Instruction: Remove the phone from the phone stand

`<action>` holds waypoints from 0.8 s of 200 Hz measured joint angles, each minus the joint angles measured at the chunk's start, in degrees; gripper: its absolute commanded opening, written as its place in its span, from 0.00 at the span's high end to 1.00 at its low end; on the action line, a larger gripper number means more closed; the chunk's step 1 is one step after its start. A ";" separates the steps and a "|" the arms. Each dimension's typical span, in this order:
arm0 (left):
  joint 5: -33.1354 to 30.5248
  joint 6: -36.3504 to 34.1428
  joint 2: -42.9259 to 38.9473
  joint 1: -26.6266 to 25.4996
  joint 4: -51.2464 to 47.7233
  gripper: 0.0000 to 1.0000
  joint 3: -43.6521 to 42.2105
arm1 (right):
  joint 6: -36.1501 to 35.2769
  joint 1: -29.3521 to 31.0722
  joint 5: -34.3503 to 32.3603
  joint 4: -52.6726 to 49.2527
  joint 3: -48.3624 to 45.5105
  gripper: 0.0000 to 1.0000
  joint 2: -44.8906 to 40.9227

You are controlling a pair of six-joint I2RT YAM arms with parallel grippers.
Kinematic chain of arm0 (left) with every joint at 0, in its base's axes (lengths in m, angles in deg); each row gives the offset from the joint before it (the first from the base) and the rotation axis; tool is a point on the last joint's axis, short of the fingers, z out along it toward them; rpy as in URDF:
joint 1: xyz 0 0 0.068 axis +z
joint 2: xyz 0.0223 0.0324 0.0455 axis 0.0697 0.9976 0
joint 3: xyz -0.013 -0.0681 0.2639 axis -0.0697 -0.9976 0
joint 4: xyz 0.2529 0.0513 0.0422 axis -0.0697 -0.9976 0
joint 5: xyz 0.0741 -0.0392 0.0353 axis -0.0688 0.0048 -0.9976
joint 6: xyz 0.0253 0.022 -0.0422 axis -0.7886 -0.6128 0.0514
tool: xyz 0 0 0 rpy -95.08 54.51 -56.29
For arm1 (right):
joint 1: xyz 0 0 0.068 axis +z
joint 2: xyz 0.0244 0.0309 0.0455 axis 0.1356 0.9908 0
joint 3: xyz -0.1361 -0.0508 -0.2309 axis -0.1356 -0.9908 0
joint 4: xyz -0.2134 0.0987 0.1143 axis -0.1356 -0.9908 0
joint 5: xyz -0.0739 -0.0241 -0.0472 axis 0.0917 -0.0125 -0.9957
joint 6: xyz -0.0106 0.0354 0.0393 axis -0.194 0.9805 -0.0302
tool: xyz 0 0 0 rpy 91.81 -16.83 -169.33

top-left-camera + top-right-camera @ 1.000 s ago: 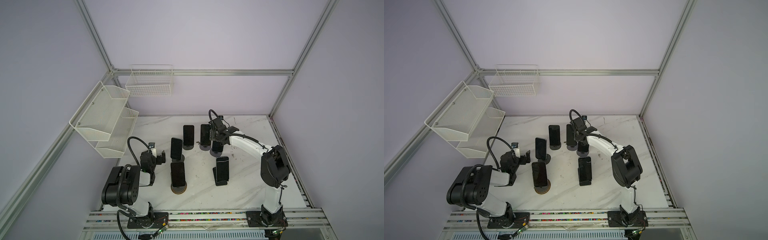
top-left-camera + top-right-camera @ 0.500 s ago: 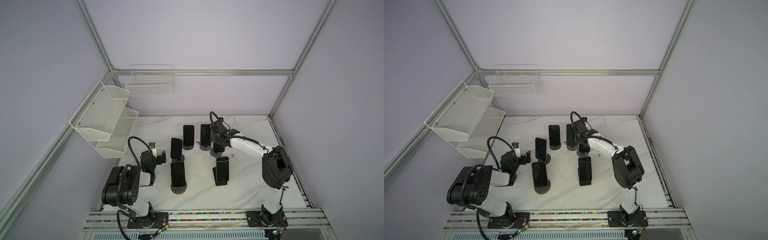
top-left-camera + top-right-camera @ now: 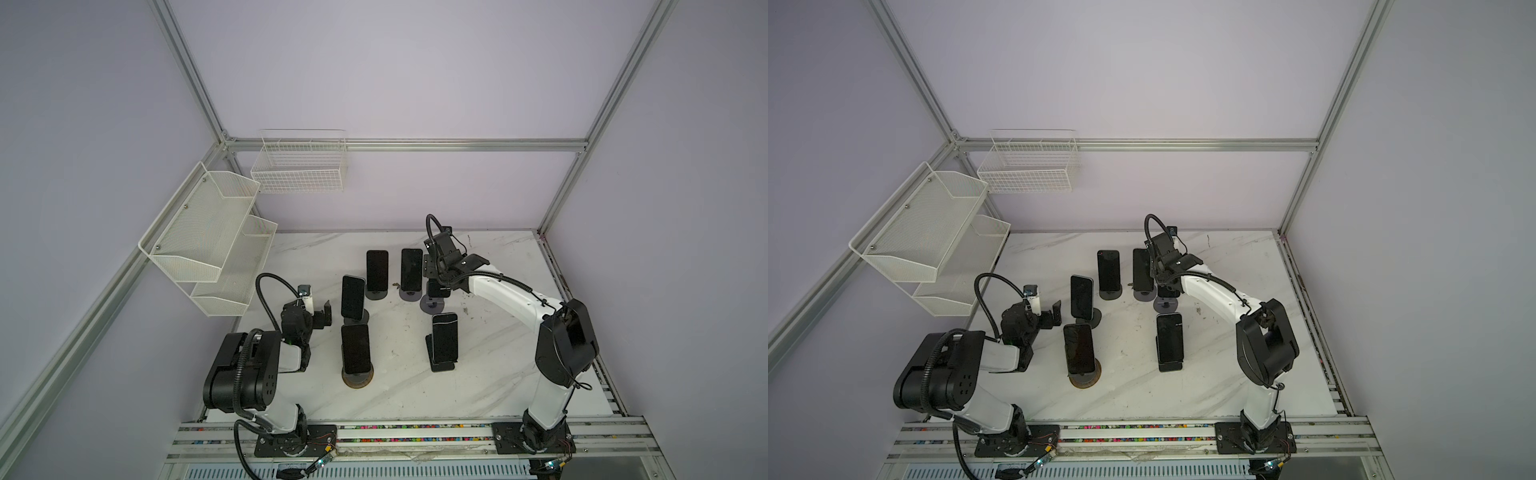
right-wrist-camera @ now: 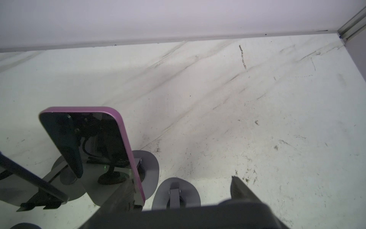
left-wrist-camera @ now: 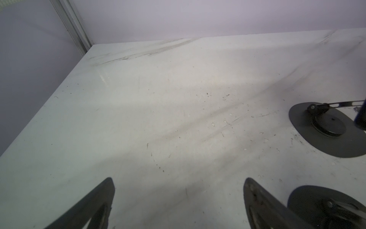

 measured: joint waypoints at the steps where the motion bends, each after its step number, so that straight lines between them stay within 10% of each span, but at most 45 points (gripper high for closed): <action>1: 0.00 0.00 0.00 0.00 0.00 0.00 0.00 | 0.02 0.00 0.02 -0.02 0.07 0.35 -0.02; 160: -0.50 0.02 -0.79 -0.02 6.01 0.01 -0.26 | 0.39 -2.27 3.98 -0.66 13.55 0.37 -1.38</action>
